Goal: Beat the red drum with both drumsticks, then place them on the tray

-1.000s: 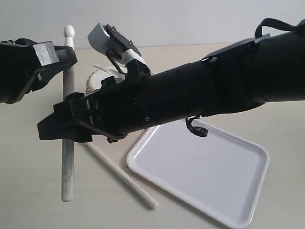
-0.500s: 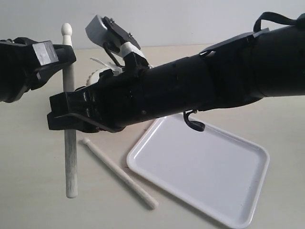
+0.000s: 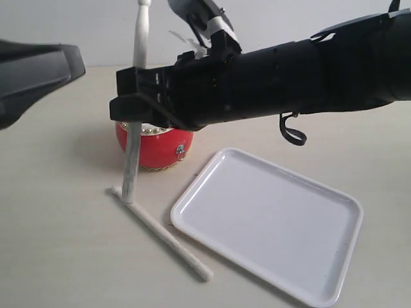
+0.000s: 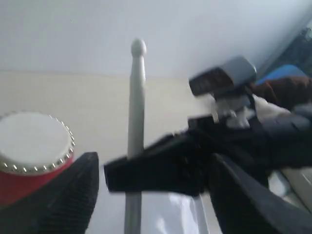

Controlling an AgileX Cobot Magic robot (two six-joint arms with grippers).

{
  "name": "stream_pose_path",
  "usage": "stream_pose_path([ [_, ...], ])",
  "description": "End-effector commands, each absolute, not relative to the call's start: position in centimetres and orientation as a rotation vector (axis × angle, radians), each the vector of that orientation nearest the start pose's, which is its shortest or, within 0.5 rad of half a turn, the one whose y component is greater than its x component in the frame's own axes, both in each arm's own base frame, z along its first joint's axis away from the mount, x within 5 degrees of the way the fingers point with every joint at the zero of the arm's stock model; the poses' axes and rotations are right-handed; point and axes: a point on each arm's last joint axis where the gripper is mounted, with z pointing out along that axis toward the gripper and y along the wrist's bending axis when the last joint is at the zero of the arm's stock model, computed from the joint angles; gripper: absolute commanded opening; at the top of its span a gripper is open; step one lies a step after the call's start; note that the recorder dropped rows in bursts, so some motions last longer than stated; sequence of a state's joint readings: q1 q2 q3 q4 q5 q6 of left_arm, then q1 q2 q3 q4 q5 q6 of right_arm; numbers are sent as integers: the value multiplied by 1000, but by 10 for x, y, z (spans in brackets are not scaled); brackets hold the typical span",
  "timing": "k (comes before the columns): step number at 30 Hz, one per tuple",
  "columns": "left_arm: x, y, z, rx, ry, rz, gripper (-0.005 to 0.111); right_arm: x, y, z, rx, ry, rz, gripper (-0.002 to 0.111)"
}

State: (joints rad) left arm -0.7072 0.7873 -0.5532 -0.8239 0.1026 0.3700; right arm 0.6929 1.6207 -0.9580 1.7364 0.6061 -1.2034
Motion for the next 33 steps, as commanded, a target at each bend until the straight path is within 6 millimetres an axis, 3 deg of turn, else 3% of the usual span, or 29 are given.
stream_pose_path([
  [1, 99, -113, 304, 454, 2089, -1016, 61, 232, 253, 262, -551, 2133, 1395, 0],
  [5, 90, -113, 292, 526, 2248, -1059, 60, 227, 257, 262, -585, 2127, 1438, 0],
  [14, 103, -110, 256, 457, 2301, -923, 60, 220, 260, 265, -633, 2108, 1516, 0],
  [24, 111, -113, 261, 421, 2170, -936, 60, 217, 261, 267, -620, 2121, 1584, 0],
  [33, 115, -120, 254, 430, 2219, -977, 60, 216, 262, 267, -598, 2139, 1592, 0],
])
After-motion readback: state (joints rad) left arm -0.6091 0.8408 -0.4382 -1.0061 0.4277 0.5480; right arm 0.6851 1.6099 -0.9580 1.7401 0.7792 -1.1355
